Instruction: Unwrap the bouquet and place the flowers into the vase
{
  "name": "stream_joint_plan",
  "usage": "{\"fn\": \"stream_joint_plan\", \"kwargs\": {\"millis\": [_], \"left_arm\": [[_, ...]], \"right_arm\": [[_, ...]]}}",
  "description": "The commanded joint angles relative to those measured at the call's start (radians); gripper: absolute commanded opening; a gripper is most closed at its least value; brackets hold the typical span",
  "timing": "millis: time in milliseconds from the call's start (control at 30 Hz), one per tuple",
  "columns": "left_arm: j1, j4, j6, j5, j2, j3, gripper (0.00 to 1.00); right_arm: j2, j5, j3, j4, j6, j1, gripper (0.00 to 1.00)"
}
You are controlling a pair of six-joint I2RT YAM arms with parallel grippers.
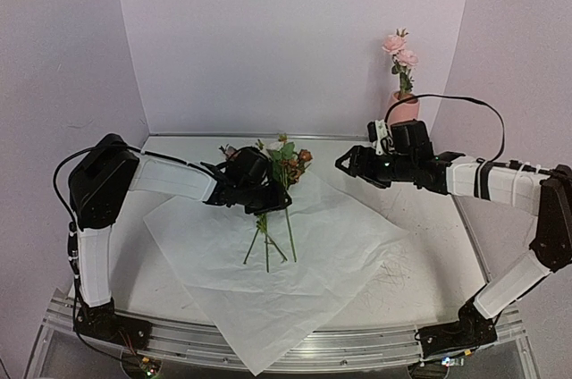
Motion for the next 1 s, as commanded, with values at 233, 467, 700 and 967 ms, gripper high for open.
{"fn": "stream_joint_plan", "kwargs": {"millis": [233,467,700,967], "left_arm": [[-0.001,-0.001,-0.023,0.047,0.104,0.123,0.43],[0.0,-0.008,-0.024,0.008,0.117,0.118,0.42],[0.0,-0.01,-0.029,0.046,0.168,0.15,0.35],[0.009,-0.014,0.037,0.045,0.133,0.145,0.0]], "right_arm": [[0.015,-0.029,-0.012,0.063,0.02,0.028,0.79],[0.024,-0.026,-0.017,0.067,0.021,0.028,0.79],[0.047,-0.035,-0.005,0.072,0.022,0.028,0.79],[0.062,-0.044,-0.001,0.072,0.021,0.028,0.79]]}}
